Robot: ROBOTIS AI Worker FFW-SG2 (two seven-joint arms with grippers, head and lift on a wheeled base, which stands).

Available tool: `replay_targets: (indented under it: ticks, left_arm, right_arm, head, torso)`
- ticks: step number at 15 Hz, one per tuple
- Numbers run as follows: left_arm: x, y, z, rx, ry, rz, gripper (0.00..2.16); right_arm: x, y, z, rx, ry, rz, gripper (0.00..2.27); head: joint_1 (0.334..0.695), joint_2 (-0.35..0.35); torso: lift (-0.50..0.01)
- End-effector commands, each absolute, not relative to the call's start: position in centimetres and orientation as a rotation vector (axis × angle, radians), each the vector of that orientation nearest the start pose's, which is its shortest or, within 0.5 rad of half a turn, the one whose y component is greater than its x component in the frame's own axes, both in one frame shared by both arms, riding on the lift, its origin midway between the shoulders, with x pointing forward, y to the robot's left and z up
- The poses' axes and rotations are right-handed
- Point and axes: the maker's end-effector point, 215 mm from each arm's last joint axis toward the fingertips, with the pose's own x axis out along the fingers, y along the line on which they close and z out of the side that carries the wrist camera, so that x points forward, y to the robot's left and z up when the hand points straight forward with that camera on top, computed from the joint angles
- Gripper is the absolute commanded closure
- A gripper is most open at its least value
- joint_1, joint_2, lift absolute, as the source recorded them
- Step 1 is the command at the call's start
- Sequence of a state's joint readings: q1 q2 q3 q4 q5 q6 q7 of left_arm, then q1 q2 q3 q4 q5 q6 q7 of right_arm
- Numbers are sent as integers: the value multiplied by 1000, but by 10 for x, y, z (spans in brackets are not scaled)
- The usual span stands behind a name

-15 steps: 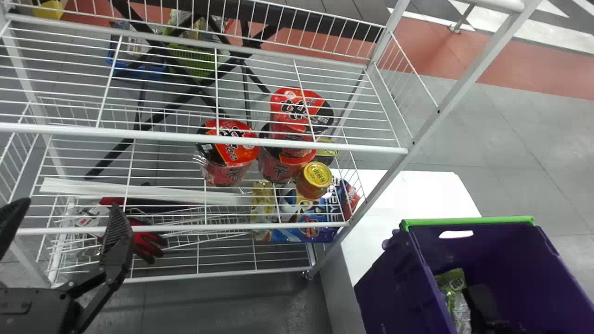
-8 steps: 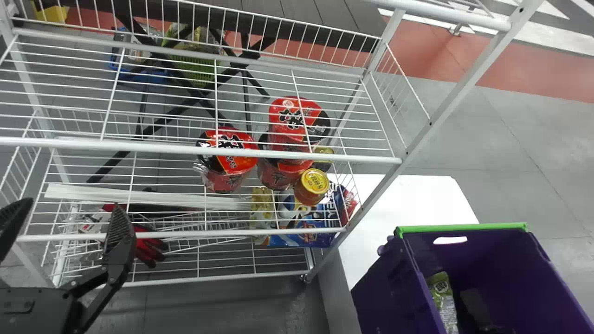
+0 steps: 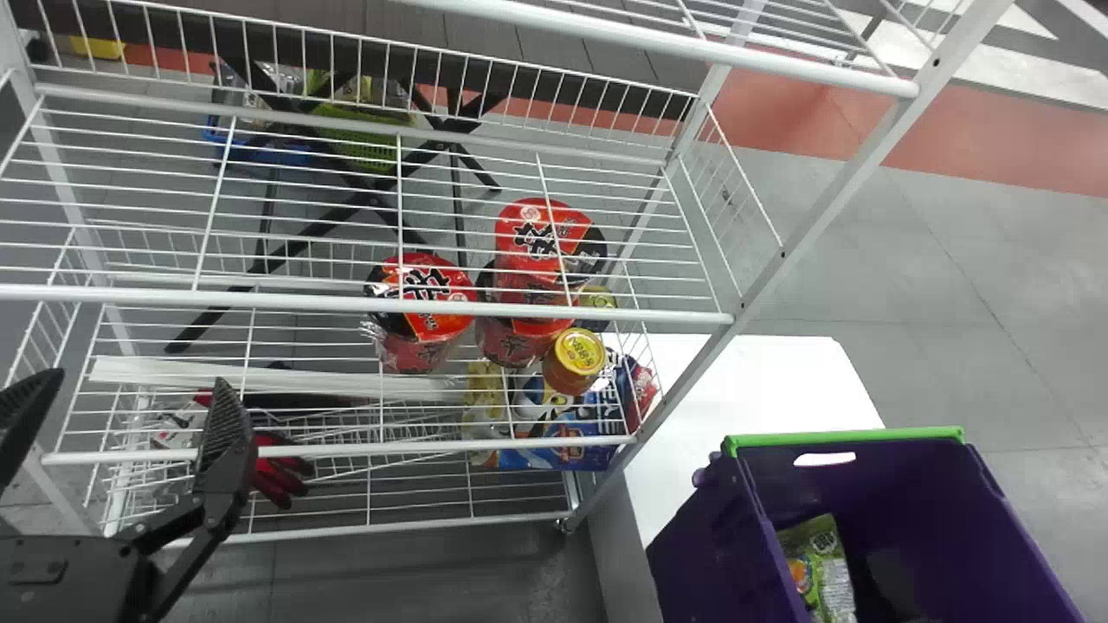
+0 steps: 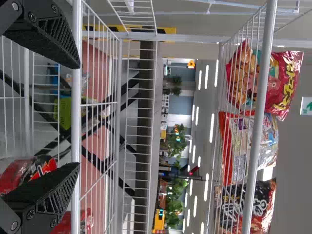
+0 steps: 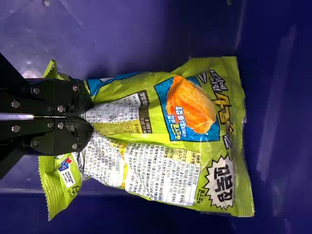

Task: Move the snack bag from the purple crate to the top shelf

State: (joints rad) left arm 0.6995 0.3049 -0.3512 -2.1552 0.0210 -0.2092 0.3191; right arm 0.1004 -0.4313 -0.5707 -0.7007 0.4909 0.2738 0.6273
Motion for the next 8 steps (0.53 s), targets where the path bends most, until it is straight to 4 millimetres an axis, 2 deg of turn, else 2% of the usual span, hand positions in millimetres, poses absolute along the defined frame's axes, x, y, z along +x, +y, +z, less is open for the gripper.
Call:
replay_targets:
  ticks: [1, 8]
  left_arm:
    - [352, 128, -320, -38, -27, -137, 103]
    - [347, 125, -309, -40, -42, -141, 103]
  right_arm:
    - [174, -612, -717, -153, 1320, -47, 2243]
    - [176, -606, -717, -150, 1310, -40, 2243]
  head:
    - [695, -350]
    - [695, -350]
  torso:
    - [-382]
    - [-354]
